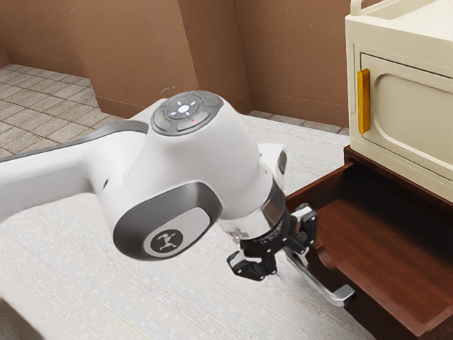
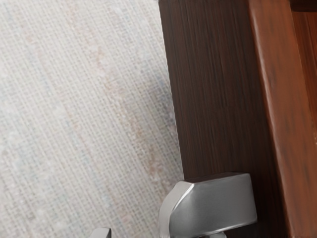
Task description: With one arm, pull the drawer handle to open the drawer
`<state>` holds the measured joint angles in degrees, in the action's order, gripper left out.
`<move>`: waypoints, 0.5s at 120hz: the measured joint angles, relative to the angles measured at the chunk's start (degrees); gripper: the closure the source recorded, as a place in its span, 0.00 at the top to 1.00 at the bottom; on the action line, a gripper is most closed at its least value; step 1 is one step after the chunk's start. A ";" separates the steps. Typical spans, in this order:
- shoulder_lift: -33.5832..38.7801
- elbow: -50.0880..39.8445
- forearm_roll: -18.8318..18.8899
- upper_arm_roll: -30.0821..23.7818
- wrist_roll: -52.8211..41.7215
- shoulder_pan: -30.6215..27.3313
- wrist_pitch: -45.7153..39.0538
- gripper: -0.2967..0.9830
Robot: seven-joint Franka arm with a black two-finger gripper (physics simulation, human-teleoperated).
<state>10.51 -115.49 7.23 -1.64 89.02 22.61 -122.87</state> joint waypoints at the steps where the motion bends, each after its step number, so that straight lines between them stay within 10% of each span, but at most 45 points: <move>1: 0.05 -0.02 0.02 0.00 0.00 0.00 0.00 0.38; 60: 4.00 3.02 2.28 1.35 0.14 -2.10 3.22 0.45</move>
<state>14.51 -112.47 9.51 -0.30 89.16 20.51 -119.65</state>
